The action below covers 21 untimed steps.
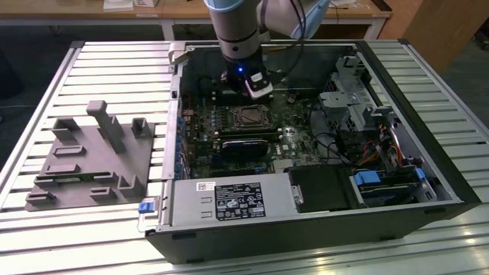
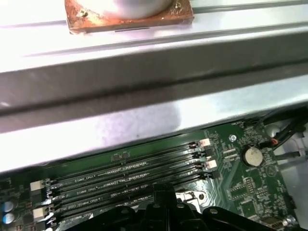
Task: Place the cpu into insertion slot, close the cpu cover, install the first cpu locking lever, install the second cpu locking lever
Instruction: 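Install the first cpu locking lever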
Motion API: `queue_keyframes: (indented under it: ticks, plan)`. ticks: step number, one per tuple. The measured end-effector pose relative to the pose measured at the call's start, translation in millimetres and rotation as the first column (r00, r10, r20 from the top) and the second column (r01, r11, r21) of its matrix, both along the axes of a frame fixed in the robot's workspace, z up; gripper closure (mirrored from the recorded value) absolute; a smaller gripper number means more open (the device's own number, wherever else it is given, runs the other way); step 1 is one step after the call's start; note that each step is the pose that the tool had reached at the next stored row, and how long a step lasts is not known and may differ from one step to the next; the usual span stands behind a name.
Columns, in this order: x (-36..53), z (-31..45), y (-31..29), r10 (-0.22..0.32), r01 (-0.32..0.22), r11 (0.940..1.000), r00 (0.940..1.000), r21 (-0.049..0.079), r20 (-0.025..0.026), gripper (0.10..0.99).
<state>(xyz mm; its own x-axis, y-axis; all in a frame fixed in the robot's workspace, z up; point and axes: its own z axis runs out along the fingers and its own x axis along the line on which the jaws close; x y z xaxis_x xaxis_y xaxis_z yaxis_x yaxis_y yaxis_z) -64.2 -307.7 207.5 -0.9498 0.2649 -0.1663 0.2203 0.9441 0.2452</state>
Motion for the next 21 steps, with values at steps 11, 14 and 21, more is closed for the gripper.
queue_keyframes:
  ticks: [11, 14, 21]
  plan:
    - [0.4, 6.5, 0.3, -0.001, 0.001, 0.9966, 1.0, -0.083, 0.0001, 0.98]
    - [0.5, 6.6, 0.3, -0.002, 0.001, 0.9905, 1.0, -0.138, -0.0017, 0.98]
    - [4.6, 6.0, 0.3, -0.003, -0.004, 0.9807, 0.9994, -0.196, -0.0358, 0.98]
